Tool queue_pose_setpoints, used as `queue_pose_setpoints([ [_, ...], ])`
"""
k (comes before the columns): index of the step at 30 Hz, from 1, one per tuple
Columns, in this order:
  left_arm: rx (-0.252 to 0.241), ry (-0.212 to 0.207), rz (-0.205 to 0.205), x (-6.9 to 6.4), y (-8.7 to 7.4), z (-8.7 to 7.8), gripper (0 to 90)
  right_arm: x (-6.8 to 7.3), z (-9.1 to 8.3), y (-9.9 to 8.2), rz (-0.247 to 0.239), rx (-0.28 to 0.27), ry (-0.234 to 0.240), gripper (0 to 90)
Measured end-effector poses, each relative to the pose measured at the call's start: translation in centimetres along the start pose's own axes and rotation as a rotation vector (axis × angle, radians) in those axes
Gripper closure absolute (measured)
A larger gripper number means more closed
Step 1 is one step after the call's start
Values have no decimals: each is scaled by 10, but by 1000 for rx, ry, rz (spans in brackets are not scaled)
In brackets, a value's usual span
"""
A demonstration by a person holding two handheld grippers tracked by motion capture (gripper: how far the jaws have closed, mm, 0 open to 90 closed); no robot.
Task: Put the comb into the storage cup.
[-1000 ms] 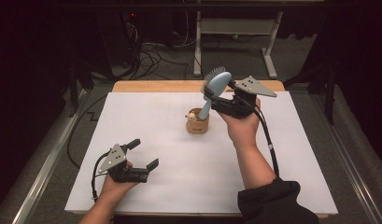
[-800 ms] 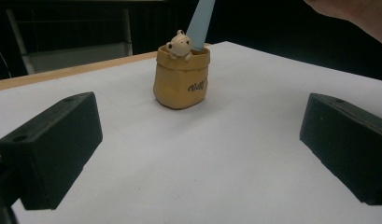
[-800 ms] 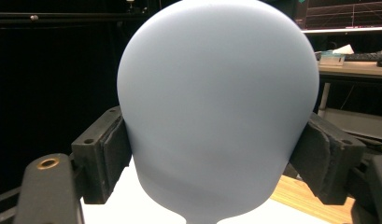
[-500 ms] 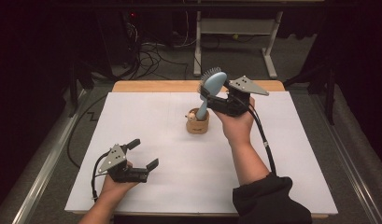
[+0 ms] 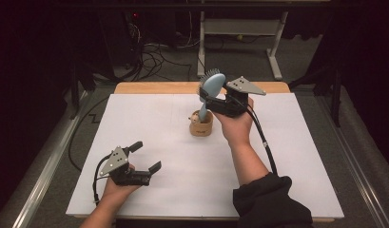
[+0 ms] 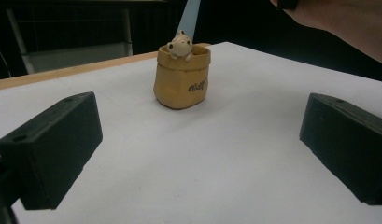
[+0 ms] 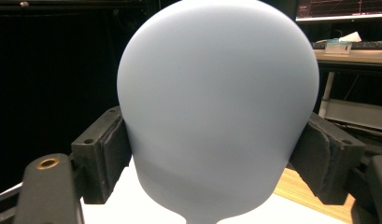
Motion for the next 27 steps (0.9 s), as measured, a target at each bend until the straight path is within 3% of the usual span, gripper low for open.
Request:
queue_pose_setpoints([
  [27,-1,1,-3,1,0,0,0,10,21,-21,-8,46,15,207],
])
Point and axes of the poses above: each handheld gripper's, and its own axes: z roughly forward along the jaws, y roughly out of its top, x roughly to its left, the point moved 7 cm from there along z, roughly forward along the jaws, and after that the axes turned 7 degrees about -z, right-handed, at the moved point
